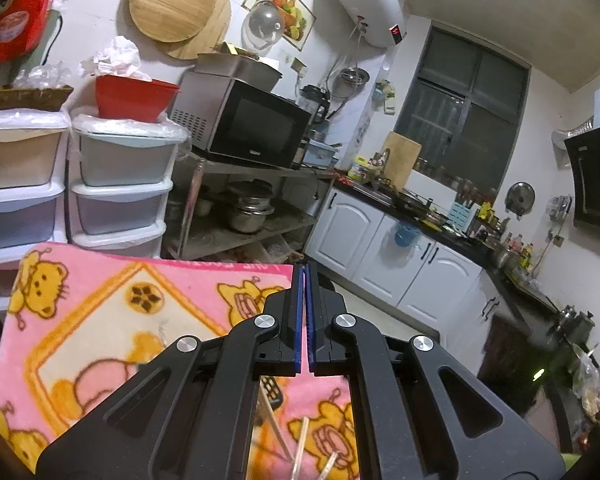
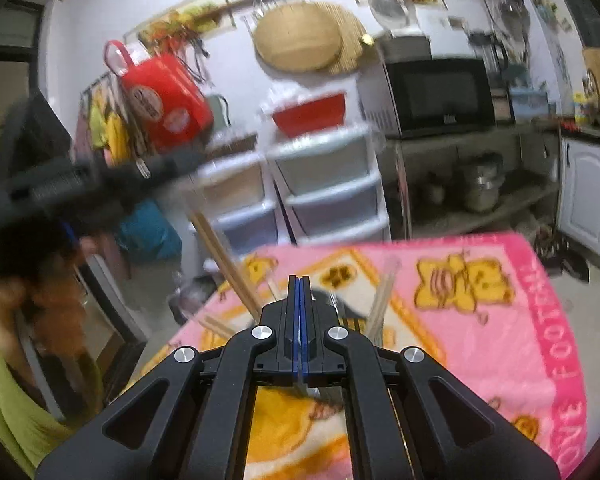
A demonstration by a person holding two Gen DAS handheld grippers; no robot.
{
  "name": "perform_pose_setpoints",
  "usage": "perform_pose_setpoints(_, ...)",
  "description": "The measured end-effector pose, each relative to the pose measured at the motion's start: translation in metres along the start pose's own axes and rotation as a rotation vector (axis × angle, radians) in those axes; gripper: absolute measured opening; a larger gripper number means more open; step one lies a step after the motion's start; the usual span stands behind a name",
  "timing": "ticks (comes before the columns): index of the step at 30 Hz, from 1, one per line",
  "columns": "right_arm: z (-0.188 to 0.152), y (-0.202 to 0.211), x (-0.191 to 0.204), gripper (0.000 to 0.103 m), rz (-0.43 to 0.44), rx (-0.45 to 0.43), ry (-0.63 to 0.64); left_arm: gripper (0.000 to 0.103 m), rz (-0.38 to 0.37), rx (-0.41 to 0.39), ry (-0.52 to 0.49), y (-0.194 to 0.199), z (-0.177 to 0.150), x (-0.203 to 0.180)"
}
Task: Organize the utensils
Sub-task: 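Lift the left tool's chopsticks over the green holder while the right tool carries its pair there, then lower both held chopstick pairs into the green holder and open both tools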
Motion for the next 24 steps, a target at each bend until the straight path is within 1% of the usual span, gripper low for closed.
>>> perform_pose_setpoints(1,-0.008,-0.010,-0.006,0.001,-0.018,0.025,-0.009,0.000,0.004,-0.001,0.002,0.000,0.001,0.002)
perform_pose_setpoints(6,-0.041,-0.049,-0.015,0.002,-0.025,0.165,-0.007,0.000,0.021,0.003,0.014,-0.005,0.005,0.013)
perform_pose_setpoints(7,-0.050,-0.058,-0.016,0.006,-0.038,0.194,0.002,0.000,0.023,0.004,0.018,-0.006,0.005,0.015)
perform_pose_setpoints(8,-0.055,-0.064,-0.016,0.014,-0.049,0.212,0.009,0.000,0.024,0.006,0.022,-0.008,0.005,0.017)
perform_pose_setpoints(10,-0.066,-0.075,-0.017,0.025,-0.071,0.249,0.025,0.000,0.026,0.009,0.028,-0.010,0.005,0.020)
perform_pose_setpoints(11,-0.070,-0.079,-0.019,0.026,-0.083,0.257,0.030,0.000,0.025,0.012,0.031,-0.012,0.005,0.021)
perform_pose_setpoints(18,-0.087,-0.106,-0.028,0.026,-0.138,0.322,0.055,0.000,0.029,0.023,0.033,-0.021,0.007,0.024)
perform_pose_setpoints(21,-0.090,-0.114,-0.035,0.024,-0.141,0.335,0.050,0.000,0.028,0.023,0.033,-0.020,0.006,0.024)
perform_pose_setpoints(22,-0.090,-0.115,-0.036,0.014,-0.137,0.335,0.049,0.000,0.028,0.024,0.033,-0.021,0.007,0.025)
perform_pose_setpoints(23,-0.088,-0.116,-0.038,0.007,-0.130,0.334,0.047,0.000,0.028,0.022,0.034,-0.020,0.006,0.024)
perform_pose_setpoints(24,-0.087,-0.115,-0.038,0.007,-0.123,0.332,0.045,0.000,0.029,0.024,0.034,-0.021,0.007,0.025)
Point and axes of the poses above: each gripper's, at about its wrist camera, not at the fingertips, and y roughly against the way its jaws point, x to its left, z to its top, the point moved 9 cm from there along -y, roughly the way its jaws point, and after that the axes turned 15 degrees about x, right-handed, at the moved point
